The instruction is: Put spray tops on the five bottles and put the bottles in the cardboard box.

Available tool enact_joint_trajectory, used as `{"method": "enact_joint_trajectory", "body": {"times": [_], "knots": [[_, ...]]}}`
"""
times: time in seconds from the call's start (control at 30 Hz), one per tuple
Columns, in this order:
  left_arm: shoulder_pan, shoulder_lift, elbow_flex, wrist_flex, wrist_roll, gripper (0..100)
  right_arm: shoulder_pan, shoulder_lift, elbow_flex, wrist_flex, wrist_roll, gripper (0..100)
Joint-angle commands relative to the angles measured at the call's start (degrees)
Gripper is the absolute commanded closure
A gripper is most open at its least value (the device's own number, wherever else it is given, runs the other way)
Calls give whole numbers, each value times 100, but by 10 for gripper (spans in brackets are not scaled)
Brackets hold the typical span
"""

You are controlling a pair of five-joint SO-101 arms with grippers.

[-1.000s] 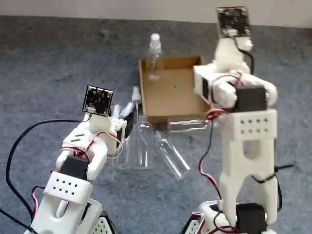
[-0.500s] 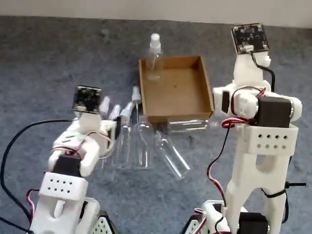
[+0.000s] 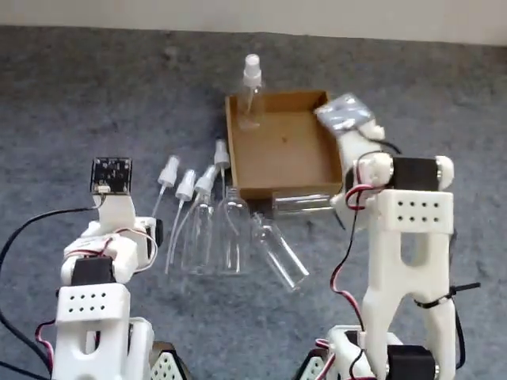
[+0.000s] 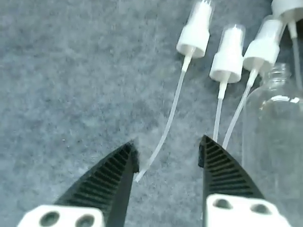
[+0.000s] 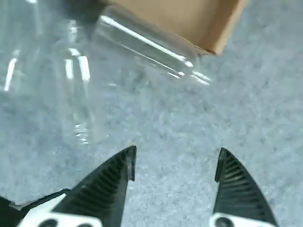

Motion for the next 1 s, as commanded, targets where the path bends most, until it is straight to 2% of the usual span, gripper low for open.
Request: {"method": "enact_joint_trajectory", "body": {"times": [0.0, 0.2, 0.33, 0.6, 0.97], "knots": [[-92, -40, 163, -378, -70, 832, -796, -171, 22, -251, 88, 774], [-101, -40, 171, -378, -70, 832, -1437, -154, 945, -1631, -448, 774], [-101, -40, 180, -369, -70, 832, -1666, -180, 1543, -1727, -659, 774], [-84, -40, 259, -404, -70, 832, -1490, -154, 1604, -2114, -941, 774], [-84, -40, 268, -404, -70, 832, -1516, -22, 1569, -2659, -3420, 774]]}}
